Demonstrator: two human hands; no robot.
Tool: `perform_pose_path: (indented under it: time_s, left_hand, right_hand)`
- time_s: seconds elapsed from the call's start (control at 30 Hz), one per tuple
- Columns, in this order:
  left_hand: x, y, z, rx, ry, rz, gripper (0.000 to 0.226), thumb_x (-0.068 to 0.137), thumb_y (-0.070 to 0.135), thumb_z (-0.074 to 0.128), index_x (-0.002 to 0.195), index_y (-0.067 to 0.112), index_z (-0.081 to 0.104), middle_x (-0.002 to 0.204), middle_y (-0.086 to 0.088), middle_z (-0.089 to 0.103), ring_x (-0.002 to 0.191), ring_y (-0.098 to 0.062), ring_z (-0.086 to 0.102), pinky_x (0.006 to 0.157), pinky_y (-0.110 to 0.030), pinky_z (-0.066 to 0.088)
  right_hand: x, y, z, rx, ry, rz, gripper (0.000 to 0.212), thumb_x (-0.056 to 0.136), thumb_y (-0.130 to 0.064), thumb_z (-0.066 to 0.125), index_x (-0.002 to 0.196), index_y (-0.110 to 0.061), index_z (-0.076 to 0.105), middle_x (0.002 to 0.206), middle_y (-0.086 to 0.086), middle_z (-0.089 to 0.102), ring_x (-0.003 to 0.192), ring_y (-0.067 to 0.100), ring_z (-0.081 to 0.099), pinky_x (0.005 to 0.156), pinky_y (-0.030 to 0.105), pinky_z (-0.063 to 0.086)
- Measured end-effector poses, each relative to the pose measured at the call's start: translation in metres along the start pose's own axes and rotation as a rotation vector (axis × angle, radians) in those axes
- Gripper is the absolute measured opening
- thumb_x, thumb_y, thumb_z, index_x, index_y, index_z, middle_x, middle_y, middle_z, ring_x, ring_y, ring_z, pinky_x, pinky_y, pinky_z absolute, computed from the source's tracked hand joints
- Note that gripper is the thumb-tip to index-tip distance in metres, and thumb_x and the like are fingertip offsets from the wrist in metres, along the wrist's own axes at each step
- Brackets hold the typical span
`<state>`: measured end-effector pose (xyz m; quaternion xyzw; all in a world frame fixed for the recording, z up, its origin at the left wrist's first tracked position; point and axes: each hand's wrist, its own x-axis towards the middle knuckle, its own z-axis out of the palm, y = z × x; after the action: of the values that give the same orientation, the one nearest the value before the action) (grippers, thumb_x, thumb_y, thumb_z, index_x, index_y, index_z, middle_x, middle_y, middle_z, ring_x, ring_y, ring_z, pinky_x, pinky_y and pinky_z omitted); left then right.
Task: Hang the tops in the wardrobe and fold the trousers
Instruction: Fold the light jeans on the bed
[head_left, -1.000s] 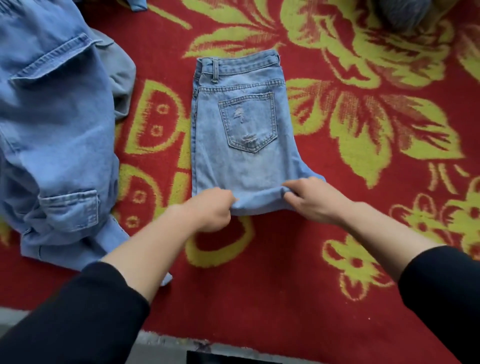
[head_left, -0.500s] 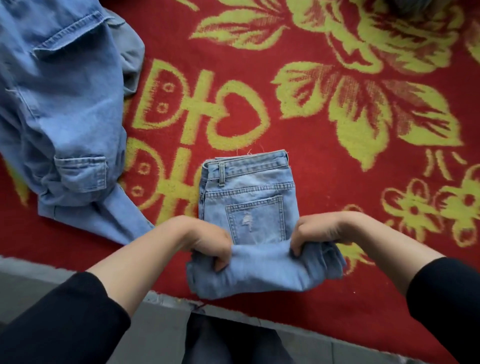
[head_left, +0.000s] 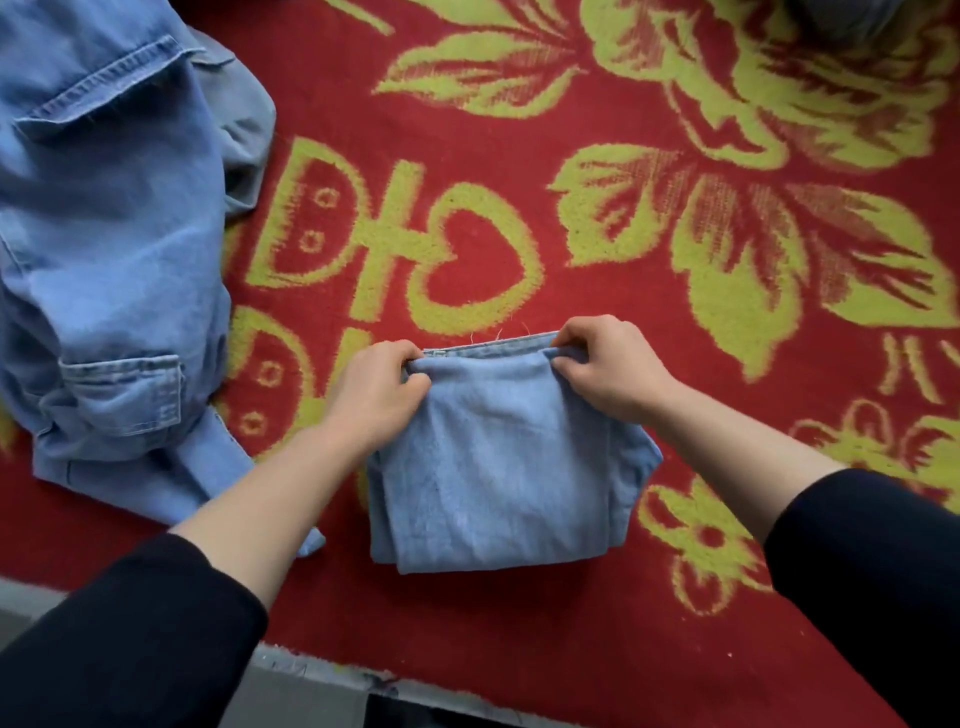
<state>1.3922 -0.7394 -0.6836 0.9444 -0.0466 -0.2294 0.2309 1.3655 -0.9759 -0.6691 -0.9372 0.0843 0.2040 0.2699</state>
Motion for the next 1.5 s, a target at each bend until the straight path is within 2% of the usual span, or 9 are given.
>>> perform_pose_path:
  time_s: [0.17,0.3,0.4,0.53,0.67,0.77,0.9,1.1,1.5]
  left_hand:
    - [0.001,-0.004,0.026,0.363,0.177,0.348,0.059,0.075,0.000,0.059,0.131,0.017,0.052,0.135,-0.012,0.048,0.129,-0.029,0.039,0.106,-0.043,0.027]
    - [0.013,0.008,0.029,0.367,-0.252,0.299,0.076,0.086,0.003,0.043,0.152,0.016,0.007,0.159,-0.013,0.004,0.146,-0.027,0.006,0.118,-0.038,0.007]
    - [0.018,0.013,0.027,0.358,-0.401,0.196,0.090,0.079,0.023,0.053,0.152,0.017,0.001,0.159,-0.011,0.004,0.142,-0.031,0.011,0.113,-0.043,0.016]
    - [0.010,0.020,0.019,0.424,-0.357,0.181,0.091,0.071,0.035,0.064,0.148,0.017,0.018,0.137,-0.012,0.038,0.121,-0.034,0.037,0.097,-0.043,0.031]
    - [-0.028,0.015,0.019,0.332,-0.333,0.134,0.045,0.075,0.027,0.063,0.117,0.018,0.050,0.117,-0.007,0.054,0.113,-0.030,0.046,0.087,-0.040,0.031]
    - [-0.075,0.009,0.021,0.293,-0.217,0.153,0.031,0.075,0.024,0.061,0.105,0.019,0.055,0.105,-0.002,0.054,0.105,-0.026,0.049,0.078,-0.037,0.026]
    - [-0.140,0.002,0.011,0.184,-0.029,0.153,0.023,0.073,0.022,0.061,0.095,0.024,0.055,0.088,0.007,0.043,0.098,-0.021,0.047,0.073,-0.034,0.018]
    - [-0.260,-0.028,-0.023,-0.026,0.066,-0.002,0.023,0.066,0.020,0.064,0.085,0.023,0.051,0.083,0.009,0.053,0.092,-0.019,0.054,0.077,-0.036,0.028]
    - [-0.516,-0.214,-0.068,-0.200,0.327,-0.471,0.027,0.069,0.035,0.073,0.091,0.029,0.059,0.092,0.008,0.067,0.096,-0.018,0.059,0.078,-0.033,0.028]
  right_hand:
    - [-0.004,0.007,0.015,-0.062,0.020,-0.132,0.043,0.084,-0.034,0.063,0.124,-0.021,0.055,0.129,-0.003,0.052,0.123,0.019,0.042,0.097,0.038,0.034]
    - [0.001,0.002,0.020,-0.283,-0.290,-0.112,0.110,0.071,-0.055,0.072,0.154,-0.025,0.007,0.162,-0.005,0.002,0.148,0.012,-0.002,0.116,0.046,0.006]
    - [0.011,-0.008,0.023,-0.420,-0.336,-0.061,0.120,0.066,-0.055,0.075,0.154,-0.022,0.000,0.159,0.002,0.015,0.147,0.019,0.012,0.116,0.052,0.010]
    - [0.021,-0.025,0.024,-0.468,-0.361,-0.014,0.092,0.056,-0.043,0.082,0.134,-0.022,0.038,0.118,0.003,0.056,0.116,0.026,0.049,0.093,0.044,0.030]
    - [-0.003,-0.040,0.027,-0.449,-0.445,0.004,0.046,0.056,-0.033,0.079,0.098,-0.026,0.060,0.089,-0.003,0.064,0.096,0.025,0.058,0.082,0.041,0.031]
    - [-0.040,-0.046,0.029,-0.547,-0.317,-0.203,0.028,0.060,-0.030,0.072,0.085,-0.023,0.061,0.078,-0.006,0.061,0.088,0.022,0.059,0.074,0.037,0.028]
    - [-0.093,-0.062,0.020,-0.675,-0.232,-0.499,0.016,0.067,-0.030,0.060,0.074,-0.020,0.050,0.061,-0.005,0.056,0.068,0.021,0.058,0.087,0.039,0.033]
    - [-0.174,-0.148,0.007,-0.751,-0.327,-0.744,0.015,0.067,-0.031,0.060,0.074,-0.021,0.050,0.064,-0.003,0.054,0.062,0.026,0.051,0.055,0.029,0.038]
    - [-0.331,-0.361,0.173,-0.850,-0.482,-1.159,0.035,0.074,-0.045,0.063,0.102,-0.024,0.059,0.096,0.006,0.069,0.093,0.033,0.064,0.067,0.033,0.043]
